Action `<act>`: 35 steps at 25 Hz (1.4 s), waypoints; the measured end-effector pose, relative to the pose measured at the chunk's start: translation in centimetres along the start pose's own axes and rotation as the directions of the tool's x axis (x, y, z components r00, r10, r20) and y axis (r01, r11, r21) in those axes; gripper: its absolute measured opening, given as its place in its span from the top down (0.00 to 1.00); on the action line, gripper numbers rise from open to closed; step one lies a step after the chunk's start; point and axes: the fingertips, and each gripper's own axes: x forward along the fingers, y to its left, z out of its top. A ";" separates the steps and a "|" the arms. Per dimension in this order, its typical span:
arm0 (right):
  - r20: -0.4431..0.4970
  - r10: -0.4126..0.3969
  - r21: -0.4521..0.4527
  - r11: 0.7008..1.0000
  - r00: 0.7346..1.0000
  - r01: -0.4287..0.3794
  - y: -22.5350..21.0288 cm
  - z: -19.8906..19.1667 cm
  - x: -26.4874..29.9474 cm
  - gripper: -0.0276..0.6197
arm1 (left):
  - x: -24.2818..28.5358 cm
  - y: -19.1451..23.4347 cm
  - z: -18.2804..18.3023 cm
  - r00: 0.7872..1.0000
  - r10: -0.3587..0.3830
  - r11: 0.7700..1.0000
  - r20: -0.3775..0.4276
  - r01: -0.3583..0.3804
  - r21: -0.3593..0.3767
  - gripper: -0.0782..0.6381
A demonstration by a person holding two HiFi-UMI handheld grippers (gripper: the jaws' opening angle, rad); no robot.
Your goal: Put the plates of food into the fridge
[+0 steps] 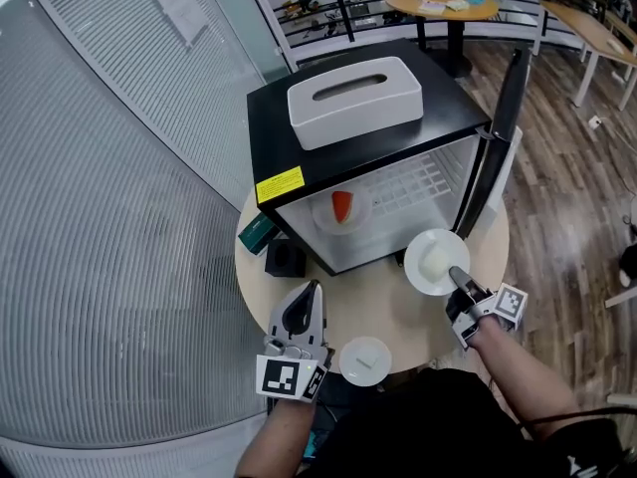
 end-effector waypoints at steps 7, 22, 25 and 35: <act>-0.001 0.011 -0.019 1.000 1.000 -0.011 1.4 2.4 3.0 0.92 | 1.8 0.2 0.3 0.999 0.020 1.000 0.029 -0.020 -0.008 0.89; 0.017 0.004 0.002 1.000 1.000 -0.004 2.1 5.7 8.4 0.92 | 4.1 1.0 0.8 0.998 0.058 0.998 0.034 -0.058 0.008 0.89; 0.021 -0.003 0.004 1.000 1.000 0.003 2.0 6.1 9.2 0.92 | 4.5 1.0 0.7 0.998 0.062 0.998 0.030 -0.062 0.012 0.89; 0.040 -0.041 0.020 0.999 0.998 0.041 1.2 7.0 10.9 0.92 | 5.0 1.1 0.6 0.997 0.078 0.997 0.017 -0.078 0.021 0.89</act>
